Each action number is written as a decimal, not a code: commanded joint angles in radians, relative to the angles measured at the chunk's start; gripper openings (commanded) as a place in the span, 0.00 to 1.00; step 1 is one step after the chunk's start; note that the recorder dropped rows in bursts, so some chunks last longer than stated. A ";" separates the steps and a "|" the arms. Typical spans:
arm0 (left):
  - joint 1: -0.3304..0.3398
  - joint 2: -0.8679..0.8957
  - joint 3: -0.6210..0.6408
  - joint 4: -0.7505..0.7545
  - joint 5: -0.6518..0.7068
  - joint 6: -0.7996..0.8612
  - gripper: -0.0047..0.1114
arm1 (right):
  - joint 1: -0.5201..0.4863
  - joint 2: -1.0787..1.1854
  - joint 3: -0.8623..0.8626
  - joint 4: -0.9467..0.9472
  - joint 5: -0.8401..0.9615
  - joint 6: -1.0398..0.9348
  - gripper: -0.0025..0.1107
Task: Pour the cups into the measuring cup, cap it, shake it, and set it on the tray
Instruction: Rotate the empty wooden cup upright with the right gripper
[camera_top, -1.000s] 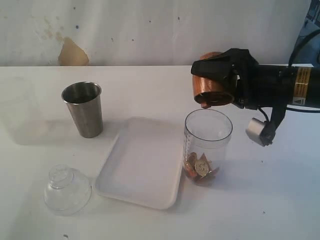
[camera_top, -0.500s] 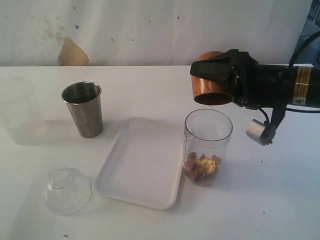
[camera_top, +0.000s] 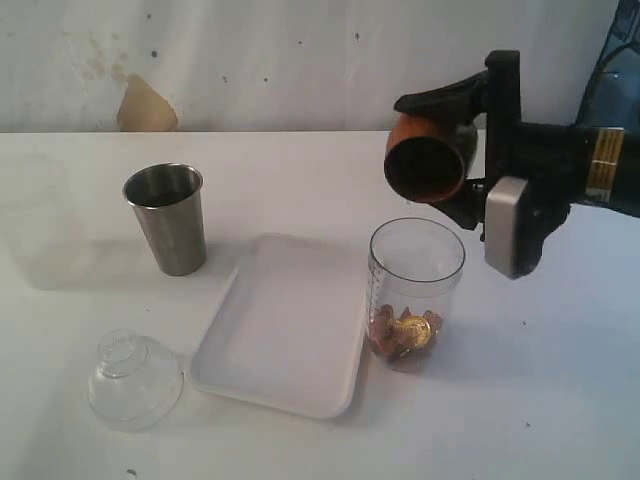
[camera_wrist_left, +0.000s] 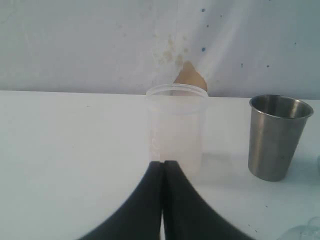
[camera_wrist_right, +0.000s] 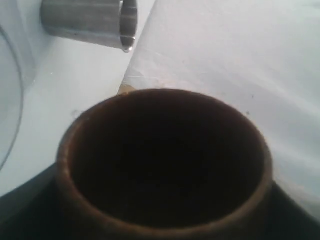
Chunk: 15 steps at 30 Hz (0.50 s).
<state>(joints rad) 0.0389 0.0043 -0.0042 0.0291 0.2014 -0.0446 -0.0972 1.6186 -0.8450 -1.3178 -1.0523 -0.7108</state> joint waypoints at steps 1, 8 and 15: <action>-0.001 -0.004 0.004 -0.010 -0.013 -0.003 0.04 | -0.003 -0.004 -0.002 0.189 -0.050 0.346 0.02; -0.001 -0.004 0.004 -0.010 -0.013 -0.003 0.04 | -0.003 -0.004 -0.002 0.615 -0.045 0.465 0.02; -0.001 -0.004 0.004 -0.010 -0.013 -0.003 0.04 | -0.003 -0.002 -0.007 0.852 0.051 0.811 0.02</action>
<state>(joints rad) 0.0389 0.0043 -0.0042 0.0291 0.2014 -0.0446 -0.0972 1.6201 -0.8450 -0.5902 -1.0510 -0.0509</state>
